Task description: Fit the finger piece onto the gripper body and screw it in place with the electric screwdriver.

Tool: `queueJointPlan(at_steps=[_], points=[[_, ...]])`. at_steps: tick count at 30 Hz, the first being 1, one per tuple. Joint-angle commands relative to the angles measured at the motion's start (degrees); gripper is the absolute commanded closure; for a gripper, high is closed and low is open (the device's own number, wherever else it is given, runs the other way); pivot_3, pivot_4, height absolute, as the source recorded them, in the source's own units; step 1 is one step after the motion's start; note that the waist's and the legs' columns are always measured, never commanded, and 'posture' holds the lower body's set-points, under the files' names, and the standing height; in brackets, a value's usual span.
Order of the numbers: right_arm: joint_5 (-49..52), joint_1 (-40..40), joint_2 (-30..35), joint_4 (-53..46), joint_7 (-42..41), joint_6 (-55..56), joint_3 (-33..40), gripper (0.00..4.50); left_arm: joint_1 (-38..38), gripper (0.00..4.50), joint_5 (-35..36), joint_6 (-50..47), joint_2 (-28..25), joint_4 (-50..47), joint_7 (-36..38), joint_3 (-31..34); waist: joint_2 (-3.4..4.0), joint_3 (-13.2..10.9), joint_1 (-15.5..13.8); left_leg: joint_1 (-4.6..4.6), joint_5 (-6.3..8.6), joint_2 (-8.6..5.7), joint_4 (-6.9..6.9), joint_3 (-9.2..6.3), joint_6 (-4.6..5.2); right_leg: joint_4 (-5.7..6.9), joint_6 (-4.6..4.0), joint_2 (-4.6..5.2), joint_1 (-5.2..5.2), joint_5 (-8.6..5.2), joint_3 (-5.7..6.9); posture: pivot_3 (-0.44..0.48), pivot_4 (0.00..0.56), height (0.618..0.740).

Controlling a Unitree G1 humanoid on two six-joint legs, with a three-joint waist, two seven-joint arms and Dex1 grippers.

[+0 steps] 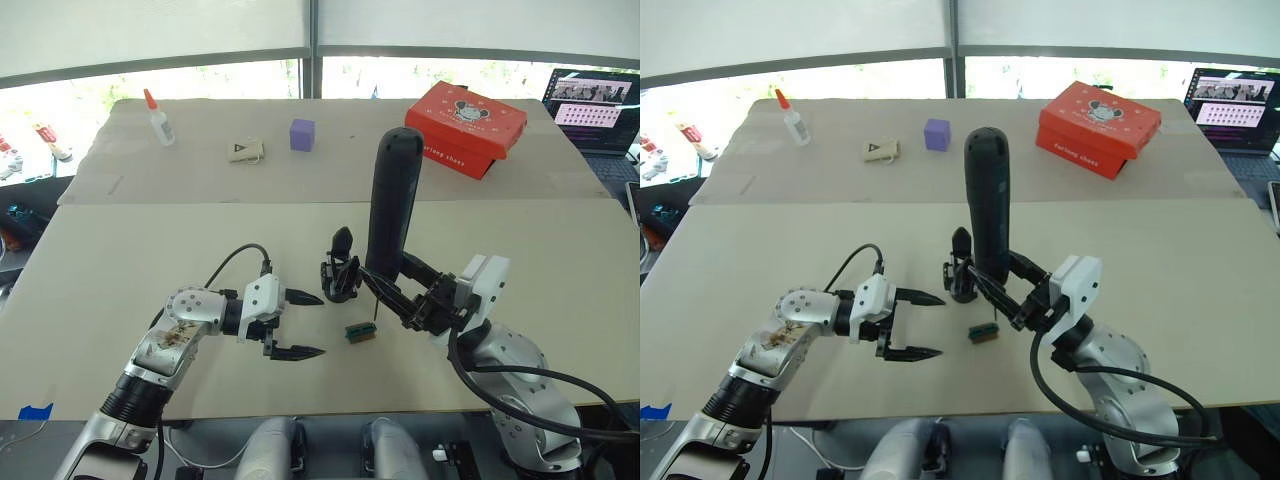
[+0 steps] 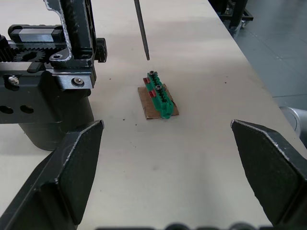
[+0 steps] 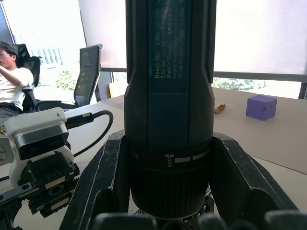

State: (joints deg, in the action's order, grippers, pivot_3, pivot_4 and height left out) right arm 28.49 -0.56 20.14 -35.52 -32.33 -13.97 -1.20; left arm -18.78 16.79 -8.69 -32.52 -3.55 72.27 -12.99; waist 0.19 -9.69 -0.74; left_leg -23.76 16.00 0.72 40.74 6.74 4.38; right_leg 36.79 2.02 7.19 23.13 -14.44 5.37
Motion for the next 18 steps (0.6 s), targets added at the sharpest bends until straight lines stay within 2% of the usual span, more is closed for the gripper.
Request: queueJointPlan(at_steps=[1,18], points=[[1.6,1.2,-0.3,-3.2,0.2,1.0,0.6,2.61,-0.7,0.00,-0.1,0.9,-0.1,-0.7,-0.1,0.0,0.00,0.0,0.0,0.00,0.00,0.00,0.00,0.00,0.00,0.00,0.00,0.00,0.00,0.00,0.00,0.000,0.150,0.740],[1.0,0.7,-0.2,-2.2,-0.7,1.9,0.4,2.61,-0.8,0.00,0.0,0.8,-0.3,-0.8,-0.1,0.1,0.00,0.0,0.0,0.00,0.00,0.00,0.00,0.00,0.00,0.00,0.00,0.00,0.00,0.00,0.00,0.000,0.150,0.740]])
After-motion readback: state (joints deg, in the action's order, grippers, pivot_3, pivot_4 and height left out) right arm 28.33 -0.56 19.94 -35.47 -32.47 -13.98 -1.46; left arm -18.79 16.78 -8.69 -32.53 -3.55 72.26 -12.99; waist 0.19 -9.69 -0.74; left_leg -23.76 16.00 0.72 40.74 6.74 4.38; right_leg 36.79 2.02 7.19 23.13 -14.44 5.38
